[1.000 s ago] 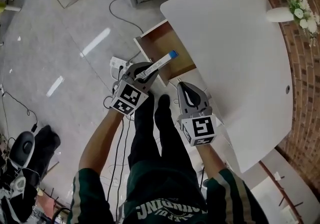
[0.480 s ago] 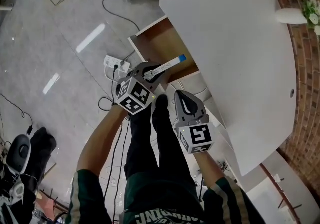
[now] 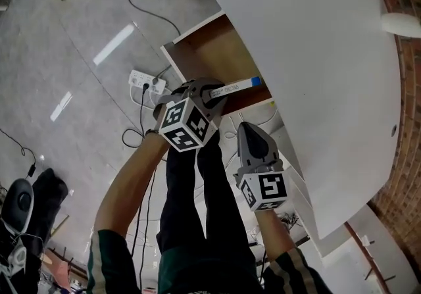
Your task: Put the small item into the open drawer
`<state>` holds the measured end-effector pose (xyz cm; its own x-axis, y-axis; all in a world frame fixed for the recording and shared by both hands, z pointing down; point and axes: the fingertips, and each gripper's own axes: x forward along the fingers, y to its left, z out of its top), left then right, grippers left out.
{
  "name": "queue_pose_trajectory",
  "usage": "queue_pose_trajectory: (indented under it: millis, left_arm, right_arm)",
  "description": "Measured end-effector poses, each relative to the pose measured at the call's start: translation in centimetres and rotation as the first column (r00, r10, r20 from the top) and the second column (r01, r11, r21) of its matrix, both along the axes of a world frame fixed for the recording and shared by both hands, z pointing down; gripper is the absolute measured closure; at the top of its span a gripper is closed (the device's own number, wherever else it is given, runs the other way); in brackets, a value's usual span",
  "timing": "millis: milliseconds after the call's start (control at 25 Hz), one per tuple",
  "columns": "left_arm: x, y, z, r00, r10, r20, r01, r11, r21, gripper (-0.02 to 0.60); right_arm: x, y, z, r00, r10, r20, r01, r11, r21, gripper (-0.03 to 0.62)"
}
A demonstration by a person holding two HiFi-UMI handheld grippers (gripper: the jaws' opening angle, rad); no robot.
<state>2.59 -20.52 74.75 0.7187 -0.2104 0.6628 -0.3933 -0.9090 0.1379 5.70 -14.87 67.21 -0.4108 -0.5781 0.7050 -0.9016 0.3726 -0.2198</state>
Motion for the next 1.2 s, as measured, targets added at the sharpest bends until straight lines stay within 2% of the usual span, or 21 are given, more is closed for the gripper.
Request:
queue_pose_trajectory:
  millis: [160, 360, 480, 640, 760, 840, 1000, 1040, 1200]
  left_arm:
    - [0.6, -0.4, 0.9, 0.990, 0.129, 0.065, -0.128, 0.992, -0.017, 0.486]
    - [1.2, -0.7, 1.9, 0.972, 0.210, 0.107, -0.210, 0.978, -0.006, 0.486]
    - [1.2, -0.5, 2.8, 0.949, 0.278, 0.146, -0.279, 0.960, -0.017, 0.486]
    - [1.3, 0.0, 3.7, 0.907, 0.376, 0.191, -0.376, 0.926, -0.035, 0.486]
    - [1.4, 0.3, 4.4, 0.866, 0.448, 0.222, -0.444, 0.893, -0.069, 0.486]
    - [1.5, 0.6, 4.7, 0.830, 0.503, 0.242, -0.498, 0.863, -0.086, 0.486]
    - [1.8, 0.8, 5.8, 0.720, 0.617, 0.318, -0.627, 0.774, -0.086, 0.486]
    - [1.9, 0.8, 6.0, 0.702, 0.635, 0.323, -0.644, 0.759, -0.092, 0.486]
    - [2.0, 0.7, 6.8, 0.658, 0.684, 0.314, -0.688, 0.716, -0.118, 0.486]
  right_arm:
    - [0.5, 0.2, 1.5, 1.000, 0.018, 0.000, -0.018, 1.000, -0.007, 0.569]
    - [0.8, 1.4, 3.0, 0.999, 0.040, 0.004, -0.039, 0.999, -0.037, 0.569]
    - [0.9, 1.7, 3.5, 0.999, 0.047, 0.006, -0.047, 0.998, -0.048, 0.569]
    - [1.1, 2.1, 4.1, 0.999, 0.051, 0.007, -0.051, 0.997, -0.057, 0.569]
    - [1.4, 2.2, 4.2, 0.999, 0.052, 0.007, -0.051, 0.997, -0.058, 0.569]
    - [1.5, 2.3, 4.2, 0.998, 0.059, 0.005, -0.059, 0.996, -0.062, 0.569]
    - [1.8, 2.2, 4.2, 0.998, 0.066, 0.004, -0.066, 0.996, -0.062, 0.569]
    - [1.8, 2.2, 4.3, 0.998, 0.069, 0.004, -0.069, 0.996, -0.065, 0.569]
    - [1.8, 2.4, 4.6, 0.997, 0.075, 0.006, -0.074, 0.995, -0.071, 0.569]
